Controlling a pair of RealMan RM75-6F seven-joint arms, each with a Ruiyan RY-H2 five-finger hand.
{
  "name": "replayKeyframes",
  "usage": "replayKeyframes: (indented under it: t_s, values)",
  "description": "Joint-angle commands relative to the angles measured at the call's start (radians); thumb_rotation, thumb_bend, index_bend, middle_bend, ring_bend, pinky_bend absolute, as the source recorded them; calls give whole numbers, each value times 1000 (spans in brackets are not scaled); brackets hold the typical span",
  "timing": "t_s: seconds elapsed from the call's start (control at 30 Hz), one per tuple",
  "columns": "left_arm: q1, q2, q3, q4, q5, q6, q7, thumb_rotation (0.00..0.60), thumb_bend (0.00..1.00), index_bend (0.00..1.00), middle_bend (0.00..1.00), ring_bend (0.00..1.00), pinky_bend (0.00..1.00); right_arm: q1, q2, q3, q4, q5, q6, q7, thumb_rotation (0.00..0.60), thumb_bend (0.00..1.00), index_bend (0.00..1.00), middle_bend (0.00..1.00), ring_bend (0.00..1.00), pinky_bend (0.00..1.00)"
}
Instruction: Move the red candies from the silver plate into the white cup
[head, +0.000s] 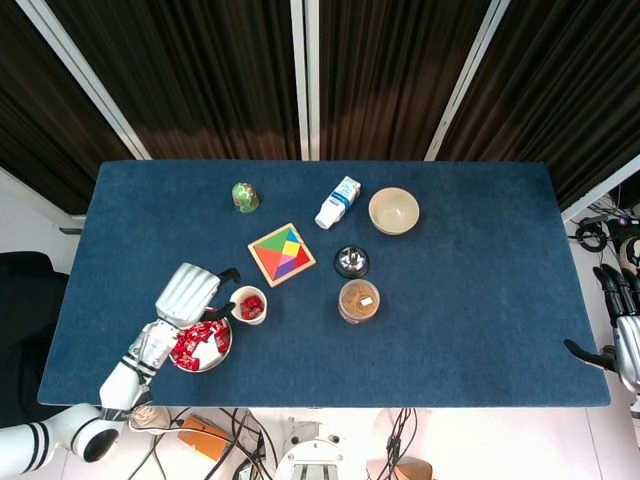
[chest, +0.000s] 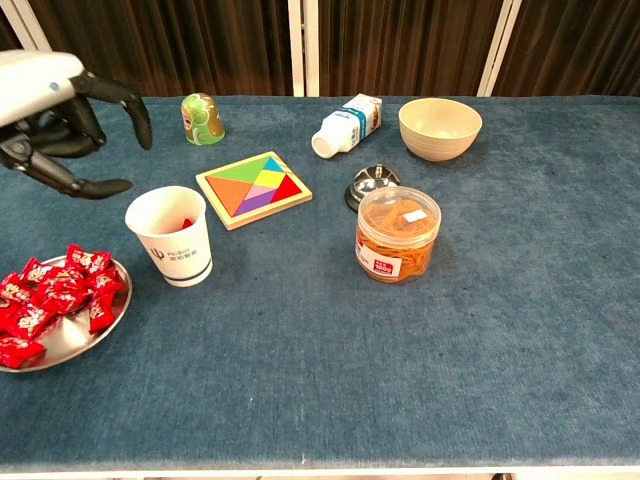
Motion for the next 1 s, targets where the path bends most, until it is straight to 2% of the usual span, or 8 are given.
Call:
replayKeyframes:
  t_s: [0.03, 0.17, 0.37, 0.53, 1.0]
  values:
    - [79, 71, 41, -35, 36, 93, -31, 600, 197, 418, 955, 925, 830, 1, 1, 2, -1, -2, 2, 0, 600, 157, 0, 118, 0, 97]
    - [127, 90, 90, -10, 35, 106, -44, 600, 201, 418, 955, 924, 830, 6, 5, 6, -7, -8, 5, -8, 600, 157, 0, 117, 0, 97]
    - [156, 49, 157, 69, 33, 53, -5, 600, 199, 418, 955, 924, 830, 14, 13, 10, -25, -17, 2, -24, 600, 157, 0, 118, 0, 97]
    - [172, -4, 163, 130, 7, 31, 65, 600, 184, 418, 955, 924, 830, 16, 15, 9, -34, -18, -2, -32, 600, 157, 0, 118, 0, 97]
    - [187, -43, 185, 160, 4, -17, 88, 600, 177, 418, 955, 924, 830, 16, 14, 5, -38, -14, -6, -37, 600, 157, 0, 117, 0, 97]
